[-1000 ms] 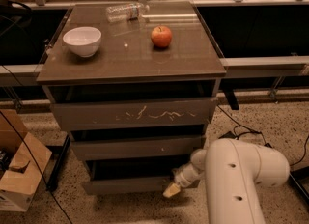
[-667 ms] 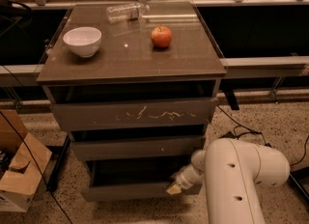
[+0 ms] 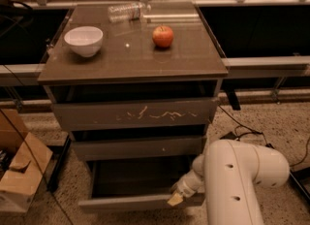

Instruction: Open bottom drawer

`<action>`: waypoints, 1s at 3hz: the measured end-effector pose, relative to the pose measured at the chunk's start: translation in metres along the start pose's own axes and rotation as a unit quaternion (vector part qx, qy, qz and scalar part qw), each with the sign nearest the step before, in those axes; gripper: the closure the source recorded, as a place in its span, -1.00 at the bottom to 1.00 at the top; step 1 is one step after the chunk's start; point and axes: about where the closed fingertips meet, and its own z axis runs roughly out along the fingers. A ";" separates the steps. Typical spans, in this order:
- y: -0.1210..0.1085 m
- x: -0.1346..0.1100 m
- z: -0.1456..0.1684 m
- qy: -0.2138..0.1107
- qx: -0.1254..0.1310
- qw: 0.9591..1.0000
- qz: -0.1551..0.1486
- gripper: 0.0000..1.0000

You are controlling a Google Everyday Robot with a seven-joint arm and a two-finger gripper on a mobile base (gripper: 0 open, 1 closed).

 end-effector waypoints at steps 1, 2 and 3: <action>0.001 -0.002 -0.004 0.000 0.000 1.000 0.000 0.40; 0.001 -0.002 -0.003 0.000 0.000 1.000 0.000 -0.08; 0.005 0.000 -0.004 0.014 -0.005 1.000 -0.010 -0.54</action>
Offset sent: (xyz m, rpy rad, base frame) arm 0.0005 -0.0001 0.0042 0.0000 0.0000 0.0000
